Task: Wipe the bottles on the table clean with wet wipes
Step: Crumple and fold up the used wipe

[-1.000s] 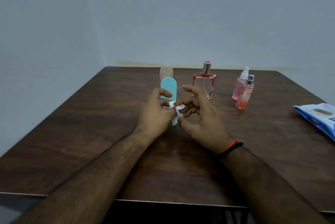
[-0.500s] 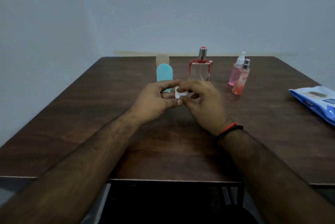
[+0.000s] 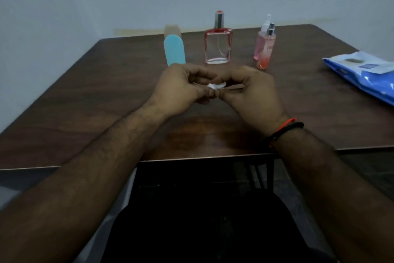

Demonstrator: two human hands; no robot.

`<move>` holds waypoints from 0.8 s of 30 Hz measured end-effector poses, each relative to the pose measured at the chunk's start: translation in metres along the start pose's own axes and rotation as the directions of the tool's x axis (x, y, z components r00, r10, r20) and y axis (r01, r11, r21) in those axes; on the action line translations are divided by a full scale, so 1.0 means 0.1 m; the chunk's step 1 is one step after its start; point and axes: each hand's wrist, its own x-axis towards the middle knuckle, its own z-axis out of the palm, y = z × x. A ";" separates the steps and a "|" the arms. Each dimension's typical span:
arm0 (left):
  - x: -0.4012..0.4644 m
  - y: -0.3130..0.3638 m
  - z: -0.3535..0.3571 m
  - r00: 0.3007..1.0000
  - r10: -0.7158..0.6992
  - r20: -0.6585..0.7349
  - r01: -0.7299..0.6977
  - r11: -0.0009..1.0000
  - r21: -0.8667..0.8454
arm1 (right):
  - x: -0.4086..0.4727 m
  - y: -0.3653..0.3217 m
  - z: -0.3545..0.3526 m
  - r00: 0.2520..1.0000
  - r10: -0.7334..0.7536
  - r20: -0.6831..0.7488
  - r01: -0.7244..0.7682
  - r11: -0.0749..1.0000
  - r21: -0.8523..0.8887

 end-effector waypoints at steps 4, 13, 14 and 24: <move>-0.07 0.15 0.26 0.998 0.059 0.033 -0.062 0.994 0.087 | -0.19 0.05 -0.27 0.998 0.055 -0.009 -0.055 0.998 -0.030; -0.15 0.48 1.14 0.977 0.119 0.175 -0.121 0.993 0.003 | -0.79 0.18 -1.14 0.985 0.135 -0.103 -0.147 0.983 -0.112; -0.15 0.53 1.25 0.972 0.133 0.192 -0.133 0.991 -0.013 | -0.87 0.19 -1.26 0.982 0.143 -0.122 -0.157 0.982 -0.109; -0.38 0.87 2.67 0.871 0.281 0.404 -0.276 0.958 -0.070 | -1.92 0.44 -2.35 0.898 0.302 -0.319 -0.327 0.945 -0.025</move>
